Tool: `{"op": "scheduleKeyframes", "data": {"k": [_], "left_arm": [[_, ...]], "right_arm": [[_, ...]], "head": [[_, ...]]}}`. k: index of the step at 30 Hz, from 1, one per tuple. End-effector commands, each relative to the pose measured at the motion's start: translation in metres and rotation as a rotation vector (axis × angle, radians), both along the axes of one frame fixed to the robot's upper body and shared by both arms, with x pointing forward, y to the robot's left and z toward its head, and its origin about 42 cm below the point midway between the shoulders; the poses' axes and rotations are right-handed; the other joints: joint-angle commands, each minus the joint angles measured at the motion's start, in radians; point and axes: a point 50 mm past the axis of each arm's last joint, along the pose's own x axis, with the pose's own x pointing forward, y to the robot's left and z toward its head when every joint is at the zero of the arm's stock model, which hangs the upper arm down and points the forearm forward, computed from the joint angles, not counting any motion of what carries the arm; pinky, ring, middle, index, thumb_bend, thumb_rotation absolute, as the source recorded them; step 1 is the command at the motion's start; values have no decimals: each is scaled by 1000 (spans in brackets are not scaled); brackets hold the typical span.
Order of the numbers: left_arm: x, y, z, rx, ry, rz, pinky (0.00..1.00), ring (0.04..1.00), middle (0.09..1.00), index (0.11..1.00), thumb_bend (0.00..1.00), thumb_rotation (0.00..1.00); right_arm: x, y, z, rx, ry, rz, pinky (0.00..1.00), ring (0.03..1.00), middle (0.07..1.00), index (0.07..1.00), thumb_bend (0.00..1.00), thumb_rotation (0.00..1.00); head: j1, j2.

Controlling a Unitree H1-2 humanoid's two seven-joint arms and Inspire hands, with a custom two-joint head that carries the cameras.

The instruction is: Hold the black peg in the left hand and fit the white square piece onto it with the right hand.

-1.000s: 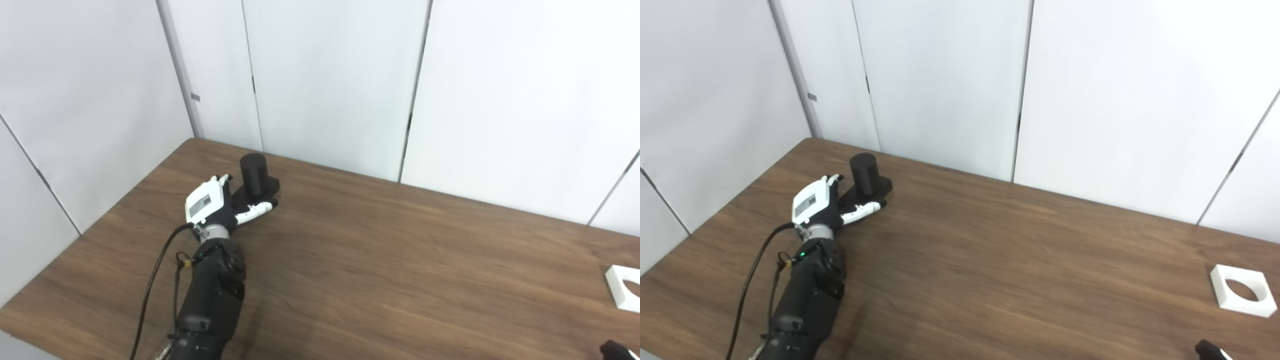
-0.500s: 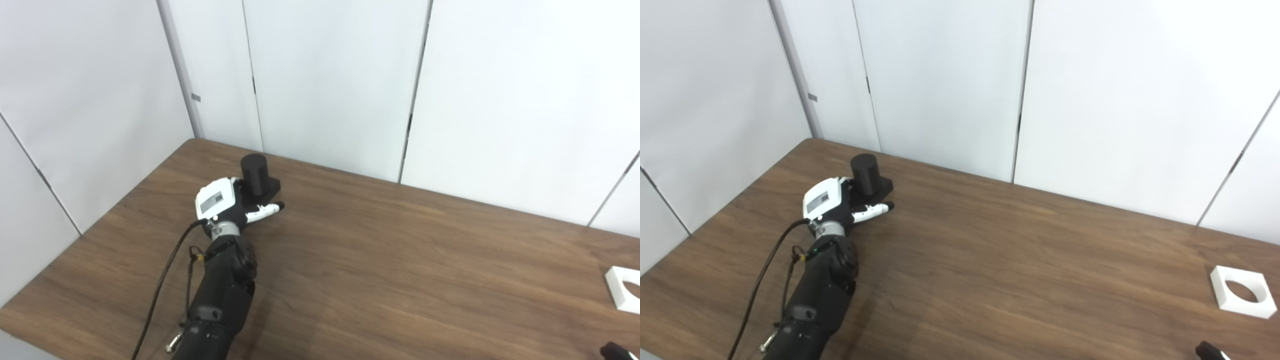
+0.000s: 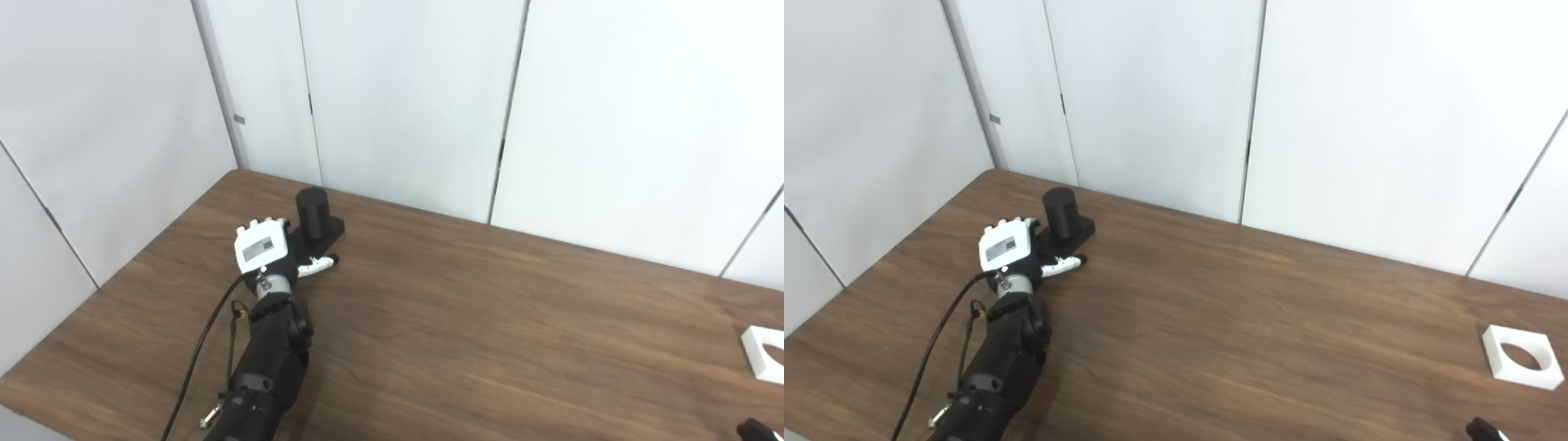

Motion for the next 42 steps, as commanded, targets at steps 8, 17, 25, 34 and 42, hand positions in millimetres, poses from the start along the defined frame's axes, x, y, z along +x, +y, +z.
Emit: {"op": "scheduleKeyframes", "data": {"k": [8, 17, 25, 34, 42], "left_arm": [[11, 7, 28, 36, -151, 14, 1000, 945, 909, 894, 902, 564], [13, 6, 30, 45, -136, -5, 1000, 936, 894, 810, 888, 580], [18, 5, 31, 35, -115, -23, 954, 916, 872, 697, 858, 552], [17, 14, 24, 122, -77, -21, 925, 896, 841, 662, 847, 539], [14, 14, 23, 152, -85, -32, 950, 886, 814, 569, 806, 381]], "right_arm": [[1, -1, 5, 1, -20, -5, 946, 890, 844, 826, 797, 981], [1, 0, 6, -3, -25, -6, 915, 869, 841, 819, 799, 978], [1, 1, 6, -7, -34, -9, 890, 860, 824, 809, 801, 973], [1, -1, 6, -19, -54, -13, 923, 868, 815, 807, 772, 968], [1, -3, 7, -37, -65, -13, 904, 863, 823, 815, 761, 972]], "head": [[1, 5], [-1, 8], [-3, 11], [-3, 10], [-1, 15]]}}
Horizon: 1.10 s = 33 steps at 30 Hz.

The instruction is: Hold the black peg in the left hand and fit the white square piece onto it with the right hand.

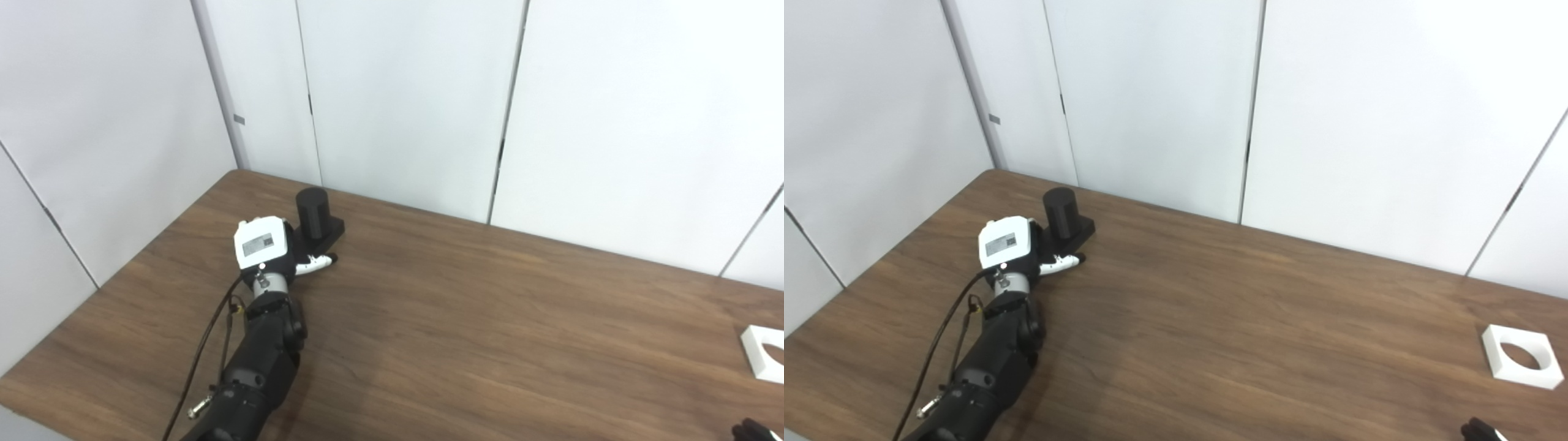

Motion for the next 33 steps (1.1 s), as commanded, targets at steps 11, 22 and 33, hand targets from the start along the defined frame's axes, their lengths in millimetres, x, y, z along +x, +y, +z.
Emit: {"op": "scheduleKeyframes", "data": {"k": [11, 22, 33], "left_arm": [[4, 8, 21, 103, -147, -13, 999, 830, 741, 481, 516, 56], [-34, -13, 36, 9, -232, -126, 1000, 848, 766, 485, 516, 59], [-115, -70, 58, -164, -376, -361, 1000, 874, 778, 489, 508, 65]], "right_arm": [[2, -4, 5, -39, -44, -14, 890, 862, 831, 810, 787, 980], [3, 1, 3, -34, -24, -26, 960, 887, 835, 804, 819, 969], [6, 16, 8, -27, -22, -14, 1000, 904, 864, 848, 660, 1000]], "head": [[-2, 3], [-44, 11], [-140, 38]]}}
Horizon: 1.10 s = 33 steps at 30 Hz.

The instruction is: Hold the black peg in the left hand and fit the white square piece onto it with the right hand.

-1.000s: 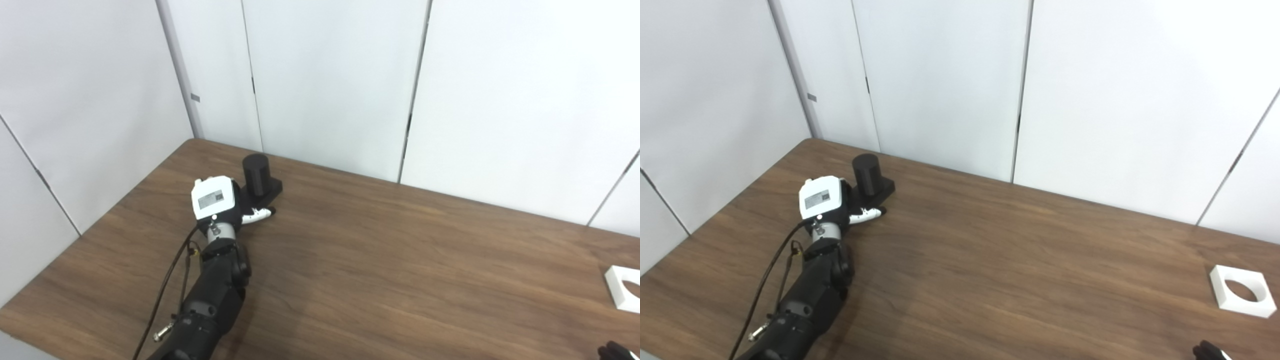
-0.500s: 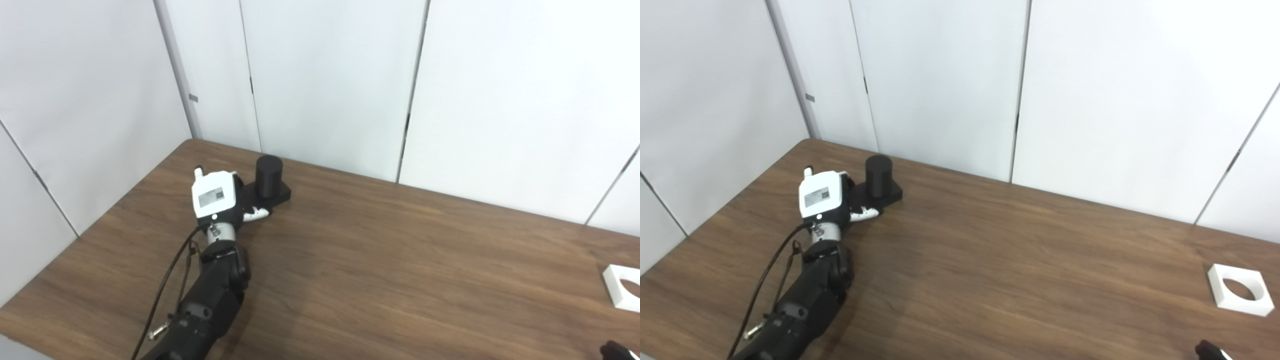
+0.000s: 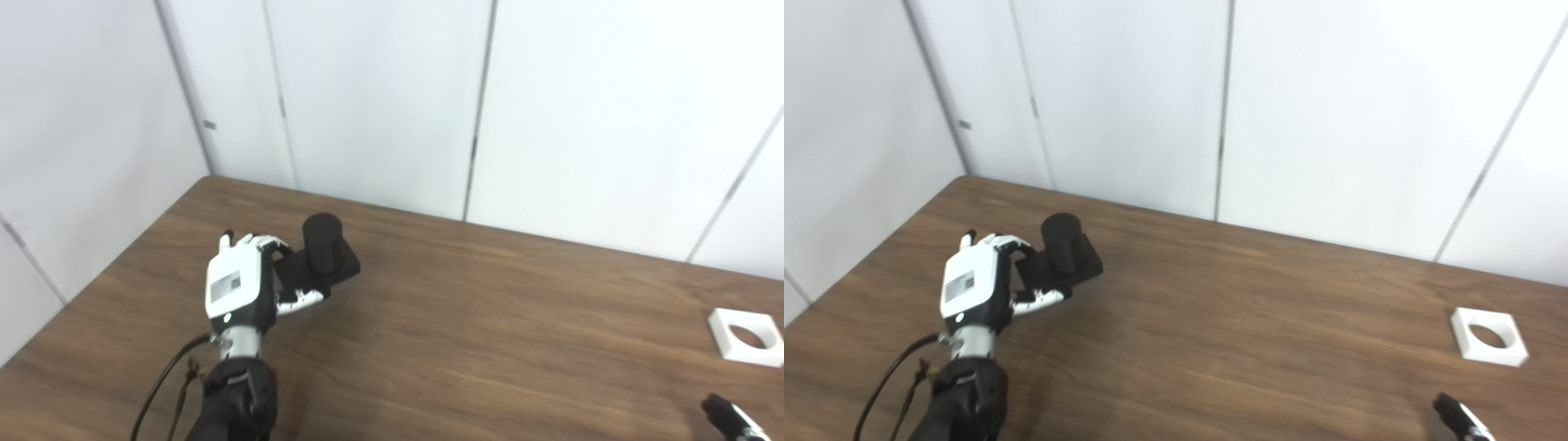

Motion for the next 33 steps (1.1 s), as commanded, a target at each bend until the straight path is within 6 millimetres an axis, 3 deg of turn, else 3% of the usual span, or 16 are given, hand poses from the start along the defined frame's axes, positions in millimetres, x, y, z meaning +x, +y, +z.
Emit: {"op": "scheduleKeyframes", "data": {"k": [1, 9, 17, 23, 33], "left_arm": [[-8, -12, 19, -3, -96, -88, 1000, 881, 785, 490, 508, 65], [-46, -59, 11, -23, -100, -229, 984, 860, 780, 489, 509, 65], [-73, -105, -28, -16, -51, -519, 976, 851, 773, 488, 508, 55], [-82, -118, -51, -60, -25, -698, 924, 826, 767, 487, 512, 48], [-87, -120, -68, -34, 52, -828, 876, 817, 765, 487, 515, 47]], "right_arm": [[2, 8, 10, 19, -46, -4, 1000, 911, 872, 845, 628, 1000], [3, 22, 22, -5, -55, 4, 1000, 909, 874, 870, 482, 1000], [3, 31, 20, -3, -39, -2, 1000, 920, 868, 869, 470, 1000], [3, 36, 19, 1, -33, -12, 1000, 926, 862, 873, 510, 1000], [2, 44, 22, -9, -35, -22, 1000, 904, 852, 868, 557, 1000]], "head": [[-6, 6], [-97, 45], [-176, 61], [-225, 82], [-283, 121]]}}
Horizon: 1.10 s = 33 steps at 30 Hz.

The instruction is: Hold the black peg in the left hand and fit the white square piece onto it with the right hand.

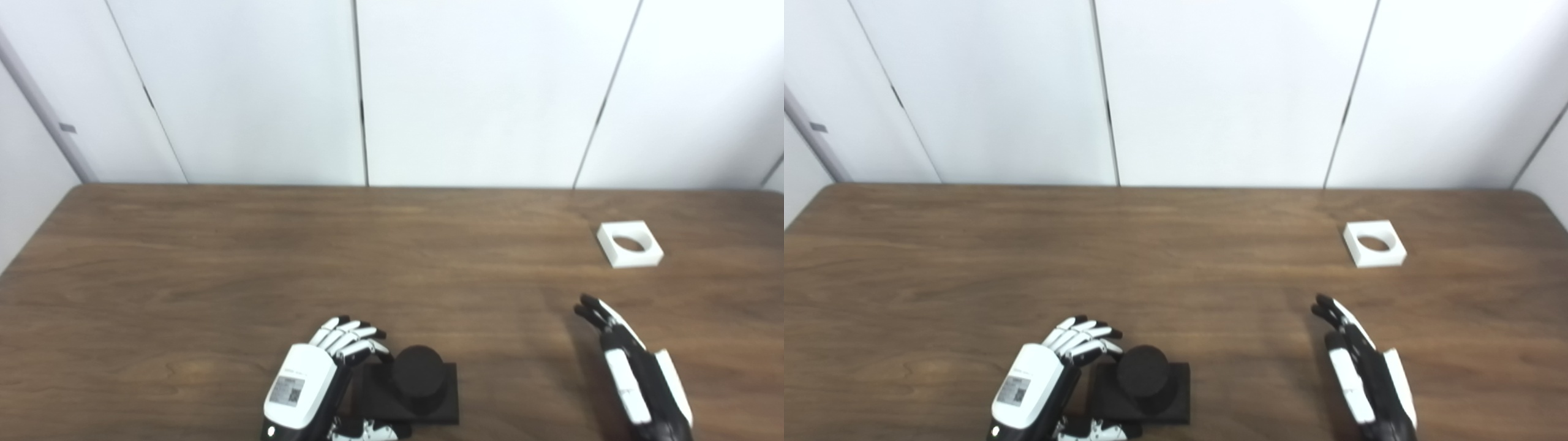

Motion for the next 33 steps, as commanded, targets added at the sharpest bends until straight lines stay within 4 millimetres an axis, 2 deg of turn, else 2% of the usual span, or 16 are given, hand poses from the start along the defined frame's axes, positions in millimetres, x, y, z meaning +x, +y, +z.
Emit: {"op": "scheduleKeyframes", "data": {"k": [1, 12, 18, 25, 31, 33], "left_arm": [[1, 4, -11, 3, 32, -45, 873, 817, 765, 487, 515, 47], [8, 14, -26, 60, 84, -77, 862, 833, 781, 487, 515, 47], [8, 14, -24, 132, 125, -53, 880, 853, 796, 487, 516, 49], [7, 12, -22, 154, 143, -15, 855, 850, 798, 488, 516, 49], [7, 9, -20, 173, 172, 0, 859, 856, 807, 488, 515, 51], [7, 9, -20, 175, 183, 2, 856, 858, 814, 488, 515, 51]], "right_arm": [[-1, 15, 12, 45, -64, -16, 1000, 904, 852, 869, 558, 1000], [0, 14, 16, 40, -70, -11, 995, 887, 842, 855, 570, 1000], [0, 11, 17, 28, -63, -7, 1000, 886, 842, 854, 569, 1000], [-2, 6, 19, 41, -59, -5, 1000, 904, 852, 857, 580, 1000], [-1, 2, 28, 49, -73, 19, 1000, 912, 862, 855, 555, 997], [0, -1, 34, 50, -79, 26, 983, 940, 886, 856, 550, 853]], "head": [[-7, 4], [-8, 23], [-8, 29], [-1, 34], [-12, 36], [-17, 35]]}}
